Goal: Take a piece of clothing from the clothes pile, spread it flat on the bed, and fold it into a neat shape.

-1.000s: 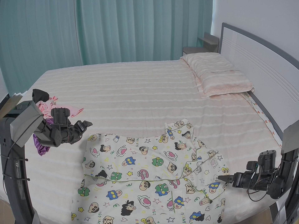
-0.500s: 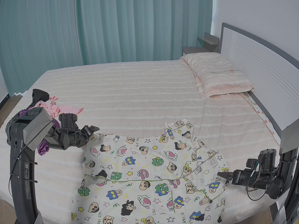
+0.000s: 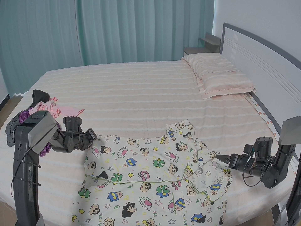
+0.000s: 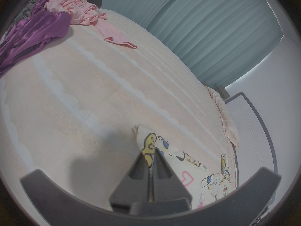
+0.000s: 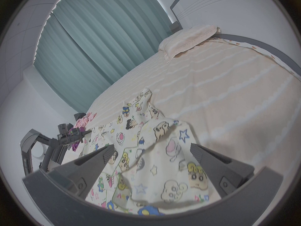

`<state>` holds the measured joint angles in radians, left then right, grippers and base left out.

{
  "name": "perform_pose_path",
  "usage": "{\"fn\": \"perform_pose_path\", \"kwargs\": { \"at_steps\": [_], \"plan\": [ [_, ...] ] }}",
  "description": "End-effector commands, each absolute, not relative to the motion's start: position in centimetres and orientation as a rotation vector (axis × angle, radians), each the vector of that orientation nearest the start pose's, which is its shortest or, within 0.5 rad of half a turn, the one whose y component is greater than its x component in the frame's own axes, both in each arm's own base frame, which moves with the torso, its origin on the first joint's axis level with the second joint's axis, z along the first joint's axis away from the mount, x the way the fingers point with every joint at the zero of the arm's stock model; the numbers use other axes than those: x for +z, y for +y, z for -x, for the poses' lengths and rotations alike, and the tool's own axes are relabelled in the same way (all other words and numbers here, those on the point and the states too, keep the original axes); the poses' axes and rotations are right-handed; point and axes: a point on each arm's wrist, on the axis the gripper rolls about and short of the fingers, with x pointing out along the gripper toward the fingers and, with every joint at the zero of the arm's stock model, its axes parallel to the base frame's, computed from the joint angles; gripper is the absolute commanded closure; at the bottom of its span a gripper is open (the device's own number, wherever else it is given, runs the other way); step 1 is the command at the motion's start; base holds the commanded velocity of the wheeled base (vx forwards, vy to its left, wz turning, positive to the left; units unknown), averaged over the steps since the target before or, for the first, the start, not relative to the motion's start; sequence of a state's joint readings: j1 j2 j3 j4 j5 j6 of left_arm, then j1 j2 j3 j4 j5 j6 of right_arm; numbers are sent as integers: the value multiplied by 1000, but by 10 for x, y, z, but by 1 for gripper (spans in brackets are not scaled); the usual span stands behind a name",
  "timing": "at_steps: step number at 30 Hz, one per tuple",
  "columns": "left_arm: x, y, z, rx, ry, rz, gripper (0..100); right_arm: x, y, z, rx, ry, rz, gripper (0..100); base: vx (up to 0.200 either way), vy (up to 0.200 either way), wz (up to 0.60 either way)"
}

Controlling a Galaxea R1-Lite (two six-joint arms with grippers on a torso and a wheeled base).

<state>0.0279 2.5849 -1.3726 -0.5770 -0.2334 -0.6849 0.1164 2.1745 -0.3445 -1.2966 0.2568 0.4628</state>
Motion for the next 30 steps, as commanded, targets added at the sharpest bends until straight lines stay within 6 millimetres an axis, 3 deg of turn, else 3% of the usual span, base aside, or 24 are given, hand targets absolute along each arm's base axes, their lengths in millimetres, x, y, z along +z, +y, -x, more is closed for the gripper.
{"fn": "perform_pose_path", "kwargs": {
  "at_steps": [1, 7, 16, 25, 30],
  "plan": [
    [-32, 21, -462, 110, 650, 733, 100, 21, 40, -328, 229, 554, -489, 0, 0, 0, 0],
    [-20, 28, -448, 143, 656, 729, 100, 32, 44, -363, 227, 553, -507, 0, 0, 0, 0],
    [-11, 26, -440, 175, 662, 707, 100, 17, 54, -411, 230, 580, -506, 0, 0, 0, 0],
    [-5, 25, -429, 197, 702, 699, 100, 5, 77, -438, 260, 608, -506, 0, 0, 0, 0],
    [0, 26, -422, 224, 750, 694, 100, -3, 84, -455, 188, 595, -484, 0, 0, 0, 0]
  ]
}}
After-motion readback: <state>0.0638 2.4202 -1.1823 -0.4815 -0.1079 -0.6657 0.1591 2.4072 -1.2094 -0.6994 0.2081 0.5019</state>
